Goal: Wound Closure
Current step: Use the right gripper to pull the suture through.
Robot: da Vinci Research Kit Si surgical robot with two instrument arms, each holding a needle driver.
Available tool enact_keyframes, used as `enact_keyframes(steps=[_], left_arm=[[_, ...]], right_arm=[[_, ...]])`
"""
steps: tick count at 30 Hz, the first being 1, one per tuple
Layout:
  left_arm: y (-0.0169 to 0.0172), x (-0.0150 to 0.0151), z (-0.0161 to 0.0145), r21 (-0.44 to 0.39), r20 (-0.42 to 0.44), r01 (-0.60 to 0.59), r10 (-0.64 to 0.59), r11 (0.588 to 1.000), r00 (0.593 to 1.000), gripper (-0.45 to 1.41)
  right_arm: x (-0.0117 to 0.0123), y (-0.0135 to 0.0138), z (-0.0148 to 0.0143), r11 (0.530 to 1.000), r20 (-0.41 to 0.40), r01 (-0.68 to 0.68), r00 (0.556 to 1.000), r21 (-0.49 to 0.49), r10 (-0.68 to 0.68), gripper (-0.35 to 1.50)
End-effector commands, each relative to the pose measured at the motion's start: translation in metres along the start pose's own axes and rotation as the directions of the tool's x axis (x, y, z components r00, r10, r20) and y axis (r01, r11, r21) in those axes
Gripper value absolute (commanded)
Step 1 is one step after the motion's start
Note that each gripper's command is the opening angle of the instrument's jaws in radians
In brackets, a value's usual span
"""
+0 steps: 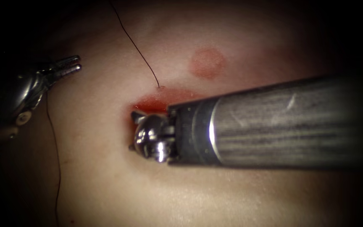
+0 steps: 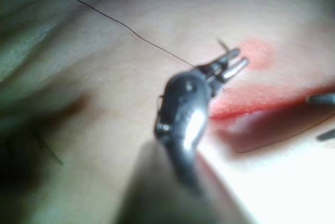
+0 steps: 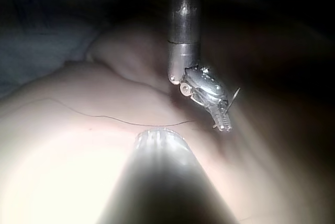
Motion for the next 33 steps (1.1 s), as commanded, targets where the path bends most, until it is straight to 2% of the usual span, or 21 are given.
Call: enact_keyframes(steps=[1, 5, 7, 13, 16, 24, 28, 31, 33], left_arm=[[0.0, -0.0008, 0.0003, -0.002, -0.001, 0.001, -0.001, 1.0, 1.0, -0.35], [0.0, -0.0008, 0.0, -0.006, -0.002, 0.001, -0.001, 1.0, 1.0, -0.35], [0.0, -0.0008, -0.0001, -0.005, -0.004, 0.001, -0.001, 1.0, 1.0, -0.35], [0.0, -0.0008, 0.0001, -0.002, -0.003, 0.006, -0.006, 1.0, 1.0, -0.35], [0.0, -0.0008, 0.0001, -0.002, -0.003, 0.006, -0.006, 1.0, 1.0, -0.35], [0.0001, -0.0009, 0.0001, -0.002, -0.003, 0.005, -0.005, 1.0, 1.0, -0.35], [0.0001, -0.0009, 0.0001, -0.002, -0.003, 0.005, -0.005, 1.0, 1.0, -0.35], [0.0001, -0.0009, 0.0001, -0.002, -0.003, 0.005, -0.005, 1.0, 1.0, -0.35], [0.0001, -0.0009, 0.0001, -0.002, -0.003, 0.005, -0.005, 1.0, 1.0, -0.35]], right_arm=[[-0.0007, -0.0003, 0.0021, 0.999, 0.027, 0.001, 1.0, 0.04, -0.002, 1.26], [-0.0017, -0.0009, 0.0032, 0.997, 0.046, 0.014, 0.999, 0.079, -0.017, 1.26], [-0.0019, -0.0015, 0.0036, 0.995, 0.05, 0.031, 0.998, 0.1, -0.036, 1.2], [-0.0021, -0.0029, 0.0049, 0.993, 0.062, 0.029, 0.997, 0.113, -0.036, 1.18], [-0.0022, -0.0034, 0.0059, 0.991, 0.061, 0.024, 0.998, 0.13, -0.032, 1.1], [-0.0032, -0.0031, 0.009, 0.992, 0.075, -0.008, 0.997, 0.127, -0.001, 1.0], [-0.0033, -0.0037, 0.0106, 0.99, 0.058, -0.029, 0.998, 0.14, 0.021, 0.76], [-0.0033, -0.004, 0.0115, 0.99, 0.049, -0.039, 0.998, 0.134, 0.032, 0.69], [-0.0033, -0.0039, 0.012, 0.99, 0.038, -0.05, 0.998, 0.132, 0.046, 0.56]])
